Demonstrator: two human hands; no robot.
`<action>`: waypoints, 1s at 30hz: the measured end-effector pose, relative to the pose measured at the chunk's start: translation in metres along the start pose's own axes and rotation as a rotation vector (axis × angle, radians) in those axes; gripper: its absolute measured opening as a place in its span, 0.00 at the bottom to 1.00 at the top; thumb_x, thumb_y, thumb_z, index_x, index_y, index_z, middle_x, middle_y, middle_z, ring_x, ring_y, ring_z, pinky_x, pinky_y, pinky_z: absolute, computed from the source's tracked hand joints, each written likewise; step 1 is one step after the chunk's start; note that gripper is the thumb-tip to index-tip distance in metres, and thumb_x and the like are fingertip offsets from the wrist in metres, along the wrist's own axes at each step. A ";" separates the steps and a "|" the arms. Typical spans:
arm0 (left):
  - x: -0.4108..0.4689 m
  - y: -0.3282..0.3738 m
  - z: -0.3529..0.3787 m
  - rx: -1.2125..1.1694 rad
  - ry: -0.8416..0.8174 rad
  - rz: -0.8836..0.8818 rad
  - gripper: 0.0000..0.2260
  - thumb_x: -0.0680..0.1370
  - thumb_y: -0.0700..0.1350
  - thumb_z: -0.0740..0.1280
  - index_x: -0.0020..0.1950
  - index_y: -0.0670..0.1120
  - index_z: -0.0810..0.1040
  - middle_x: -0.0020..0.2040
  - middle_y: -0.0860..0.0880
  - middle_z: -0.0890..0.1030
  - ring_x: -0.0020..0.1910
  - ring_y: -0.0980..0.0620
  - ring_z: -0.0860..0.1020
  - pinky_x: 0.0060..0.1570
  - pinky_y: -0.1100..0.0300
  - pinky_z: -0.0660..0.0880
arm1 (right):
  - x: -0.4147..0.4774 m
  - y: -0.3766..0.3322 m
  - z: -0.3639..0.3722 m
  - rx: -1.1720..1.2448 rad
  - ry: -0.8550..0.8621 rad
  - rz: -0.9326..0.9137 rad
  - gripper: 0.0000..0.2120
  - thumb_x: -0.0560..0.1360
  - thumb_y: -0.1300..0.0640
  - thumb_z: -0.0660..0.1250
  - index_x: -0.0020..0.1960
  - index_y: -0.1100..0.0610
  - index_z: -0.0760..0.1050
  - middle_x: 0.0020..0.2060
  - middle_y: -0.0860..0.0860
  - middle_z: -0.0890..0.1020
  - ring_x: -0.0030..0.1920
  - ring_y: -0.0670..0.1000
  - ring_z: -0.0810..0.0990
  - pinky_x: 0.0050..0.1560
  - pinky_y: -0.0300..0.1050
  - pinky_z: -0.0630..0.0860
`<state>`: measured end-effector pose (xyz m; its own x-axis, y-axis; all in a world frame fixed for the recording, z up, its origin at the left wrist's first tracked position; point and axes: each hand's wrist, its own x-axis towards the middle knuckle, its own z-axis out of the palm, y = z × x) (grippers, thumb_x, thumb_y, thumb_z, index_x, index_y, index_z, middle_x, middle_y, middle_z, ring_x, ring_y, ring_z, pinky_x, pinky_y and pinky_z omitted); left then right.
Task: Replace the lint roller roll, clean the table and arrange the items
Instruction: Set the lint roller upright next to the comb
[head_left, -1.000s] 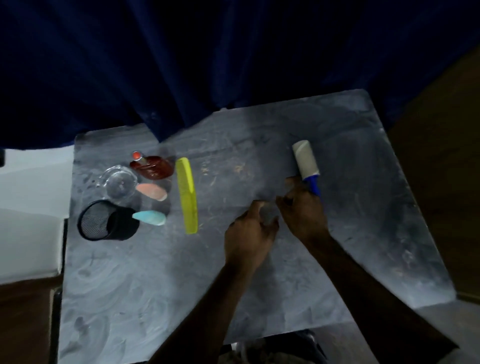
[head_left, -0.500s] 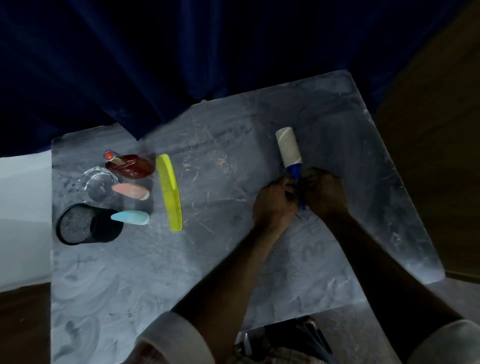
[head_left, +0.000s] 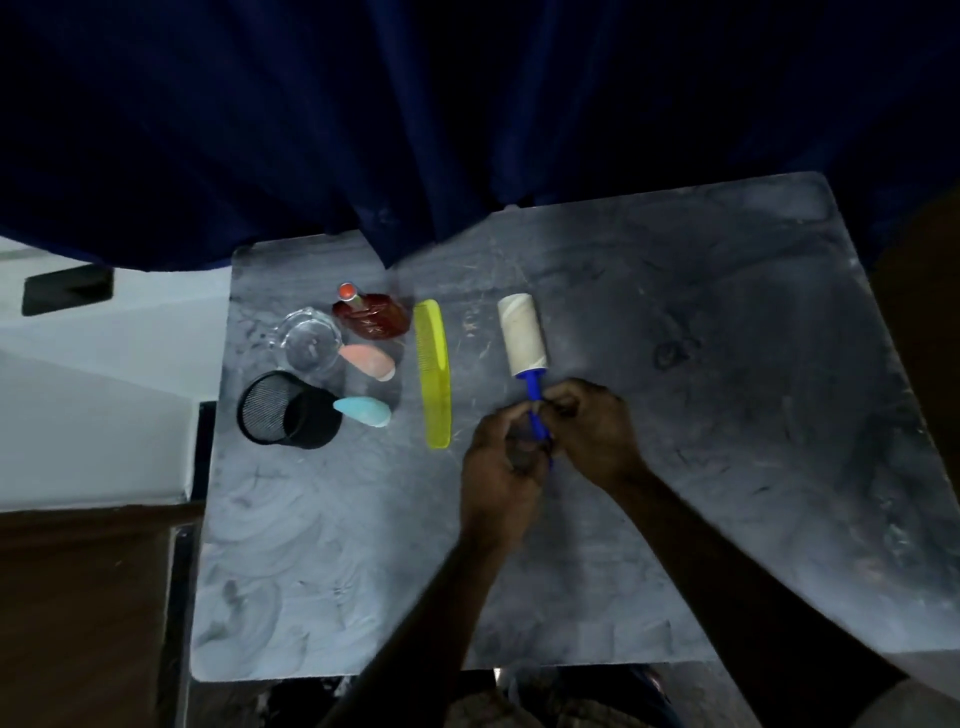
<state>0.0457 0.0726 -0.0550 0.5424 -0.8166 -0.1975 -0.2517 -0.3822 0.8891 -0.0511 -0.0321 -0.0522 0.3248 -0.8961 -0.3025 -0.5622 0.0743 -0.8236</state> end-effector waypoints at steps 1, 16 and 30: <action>-0.001 -0.004 -0.011 -0.014 0.014 -0.016 0.24 0.73 0.42 0.74 0.70 0.48 0.82 0.61 0.51 0.85 0.56 0.59 0.84 0.58 0.60 0.82 | 0.000 -0.006 0.012 -0.006 -0.026 -0.006 0.04 0.74 0.58 0.74 0.47 0.57 0.85 0.38 0.52 0.88 0.38 0.52 0.87 0.43 0.54 0.85; 0.027 -0.041 -0.072 0.001 -0.095 -0.012 0.27 0.76 0.31 0.73 0.75 0.44 0.78 0.65 0.52 0.82 0.55 0.66 0.82 0.59 0.65 0.82 | 0.006 -0.041 0.074 -0.168 0.000 -0.003 0.07 0.77 0.64 0.68 0.50 0.62 0.85 0.45 0.58 0.87 0.45 0.58 0.86 0.50 0.58 0.83; 0.032 -0.042 -0.078 0.055 -0.182 0.017 0.28 0.78 0.38 0.76 0.78 0.44 0.74 0.73 0.44 0.78 0.70 0.46 0.80 0.70 0.47 0.80 | -0.004 -0.047 0.082 -0.144 0.055 0.088 0.07 0.77 0.58 0.71 0.52 0.60 0.83 0.43 0.59 0.87 0.42 0.61 0.86 0.45 0.61 0.83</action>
<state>0.1367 0.0960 -0.0663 0.3851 -0.8859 -0.2587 -0.3055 -0.3869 0.8701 0.0366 0.0042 -0.0516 0.2295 -0.9119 -0.3403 -0.6911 0.0935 -0.7167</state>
